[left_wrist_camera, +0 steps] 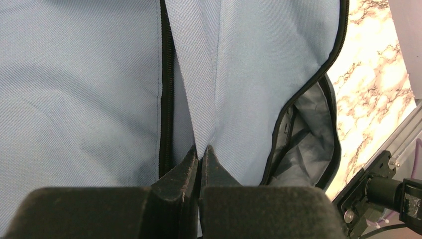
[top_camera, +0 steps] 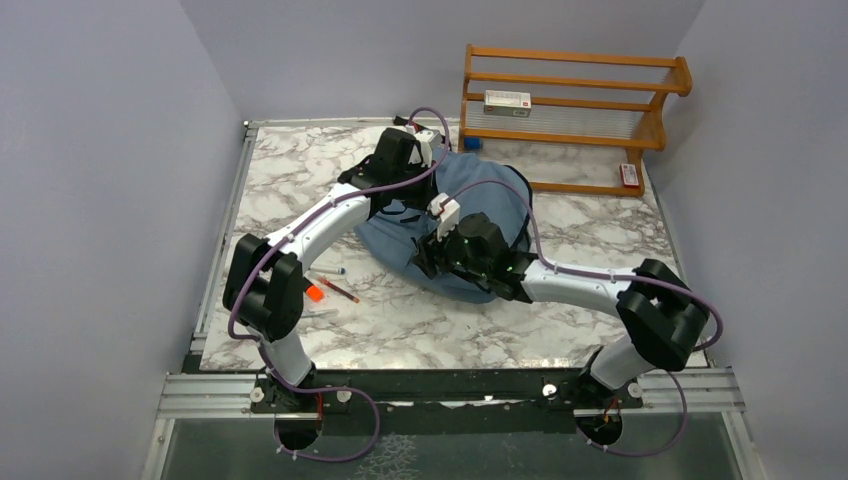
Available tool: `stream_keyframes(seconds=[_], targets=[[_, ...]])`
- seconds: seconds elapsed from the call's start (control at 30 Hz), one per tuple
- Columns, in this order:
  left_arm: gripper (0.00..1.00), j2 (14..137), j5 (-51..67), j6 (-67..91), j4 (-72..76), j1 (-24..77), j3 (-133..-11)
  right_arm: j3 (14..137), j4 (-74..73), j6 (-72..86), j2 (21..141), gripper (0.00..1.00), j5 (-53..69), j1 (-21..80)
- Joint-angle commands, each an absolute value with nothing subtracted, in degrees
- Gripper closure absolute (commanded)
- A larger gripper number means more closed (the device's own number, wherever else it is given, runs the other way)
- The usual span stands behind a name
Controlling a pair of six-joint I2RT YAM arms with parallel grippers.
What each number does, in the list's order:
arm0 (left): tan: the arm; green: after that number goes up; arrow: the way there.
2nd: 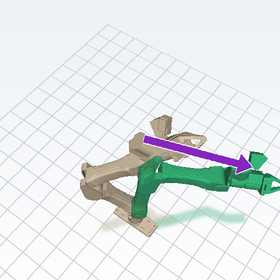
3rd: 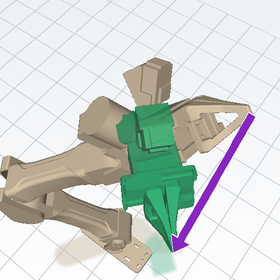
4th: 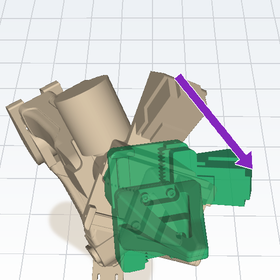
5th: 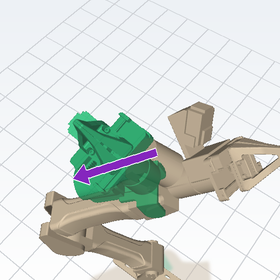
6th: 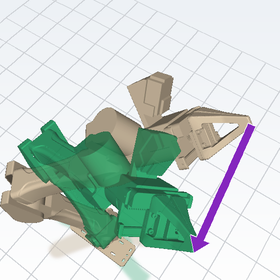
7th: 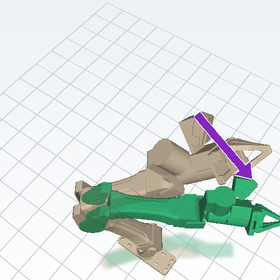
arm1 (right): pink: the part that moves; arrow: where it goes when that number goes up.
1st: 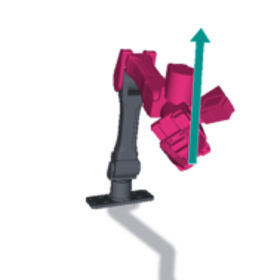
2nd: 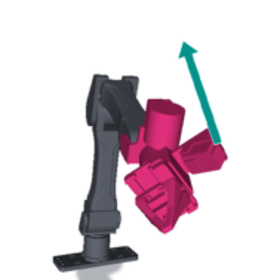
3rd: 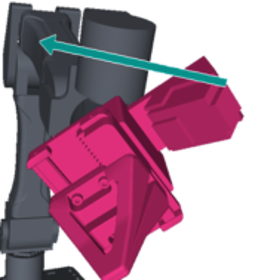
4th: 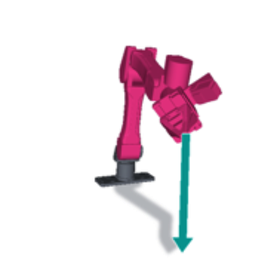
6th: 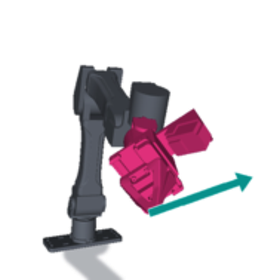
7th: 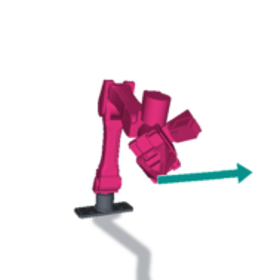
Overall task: Pack the student bag
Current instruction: Zip the student bag at the center of the board.
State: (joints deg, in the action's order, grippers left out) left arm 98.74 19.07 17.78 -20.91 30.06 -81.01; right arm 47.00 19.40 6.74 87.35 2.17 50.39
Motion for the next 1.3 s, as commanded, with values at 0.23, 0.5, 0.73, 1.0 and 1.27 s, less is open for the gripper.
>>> stream_keyframes(seconds=[0.23,0.5,0.73,1.0,1.27], targets=[[1.00,98.48,21.27,18.53,-17.93,29.71,-83.42,51.54,23.07,2.82,94.15,0.39,-8.31,52.73],[1.00,98.35,21.74,18.87,-17.67,29.71,-83.28,53.59,22.68,3.77,97.23,0.53,-10.96,52.73],[1.00,98.09,21.80,18.94,-17.36,29.71,-82.50,53.35,22.59,5.33,97.15,0.78,-11.67,52.73],[1.00,98.00,21.36,18.90,-17.11,29.08,-81.46,51.42,23.10,6.62,94.47,0.99,-9.69,52.73],[1.00,96.68,22.21,21.43,-15.02,24.44,-77.04,48.17,21.60,12.73,89.79,0.99,-11.30,52.73]])
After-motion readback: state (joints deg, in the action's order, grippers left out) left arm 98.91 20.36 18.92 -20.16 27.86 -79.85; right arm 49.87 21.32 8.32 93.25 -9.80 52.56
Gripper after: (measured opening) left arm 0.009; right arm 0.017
